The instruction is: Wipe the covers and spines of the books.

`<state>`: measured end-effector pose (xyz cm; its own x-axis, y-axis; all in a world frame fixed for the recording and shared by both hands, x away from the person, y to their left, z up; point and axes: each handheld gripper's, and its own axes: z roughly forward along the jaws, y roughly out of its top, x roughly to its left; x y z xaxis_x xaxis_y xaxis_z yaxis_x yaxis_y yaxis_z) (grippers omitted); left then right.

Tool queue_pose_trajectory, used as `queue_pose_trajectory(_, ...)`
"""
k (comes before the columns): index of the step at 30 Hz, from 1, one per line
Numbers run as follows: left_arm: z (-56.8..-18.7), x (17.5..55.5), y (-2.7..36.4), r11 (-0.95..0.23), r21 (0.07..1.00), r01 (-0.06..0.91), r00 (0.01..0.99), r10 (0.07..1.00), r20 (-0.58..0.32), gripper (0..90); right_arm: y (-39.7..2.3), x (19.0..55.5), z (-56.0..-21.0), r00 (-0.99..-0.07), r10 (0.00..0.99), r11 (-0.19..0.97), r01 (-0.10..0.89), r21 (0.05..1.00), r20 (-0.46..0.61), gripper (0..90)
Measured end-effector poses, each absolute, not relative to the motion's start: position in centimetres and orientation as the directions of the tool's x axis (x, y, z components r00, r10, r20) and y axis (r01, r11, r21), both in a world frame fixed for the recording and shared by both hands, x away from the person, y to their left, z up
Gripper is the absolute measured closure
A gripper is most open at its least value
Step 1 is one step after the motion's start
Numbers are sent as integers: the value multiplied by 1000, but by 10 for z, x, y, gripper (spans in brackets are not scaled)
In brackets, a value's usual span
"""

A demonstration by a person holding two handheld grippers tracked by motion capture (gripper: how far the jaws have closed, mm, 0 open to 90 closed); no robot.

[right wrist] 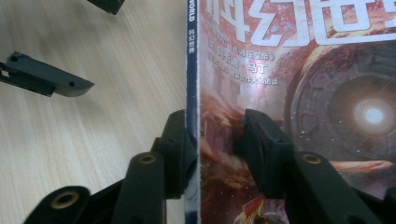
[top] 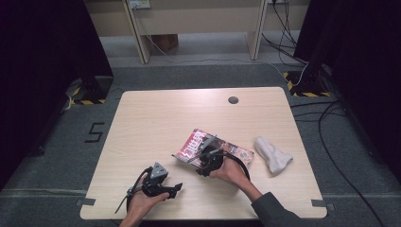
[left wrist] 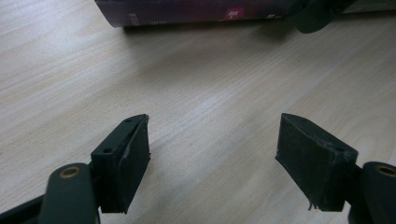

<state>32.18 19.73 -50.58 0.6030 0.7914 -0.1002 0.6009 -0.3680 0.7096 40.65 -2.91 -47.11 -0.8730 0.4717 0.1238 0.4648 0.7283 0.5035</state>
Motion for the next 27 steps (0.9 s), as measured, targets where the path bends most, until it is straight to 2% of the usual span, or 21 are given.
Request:
queue_pose_trajectory(9,-506,322,195,-372,710,598,607,789,-97,251,-36,400,-478,-861,472,678,492,547,189,494)
queue_pose_trajectory(14,-506,321,193,-380,712,590,614,784,-90,251,-54,407,-466,-837,522,613,503,609,165,477)
queue_pose_trajectory(16,-506,321,193,-382,711,590,616,783,-89,252,-63,411,-463,-829,546,601,490,632,124,462)
queue_pose_trajectory(23,-507,319,189,-396,711,581,627,775,-81,253,-95,427,-463,-760,647,559,528,640,61,426)
queue_pose_trajectory(27,-508,320,187,-395,712,581,628,774,-83,254,-110,435,-465,-723,688,529,557,640,59,412)
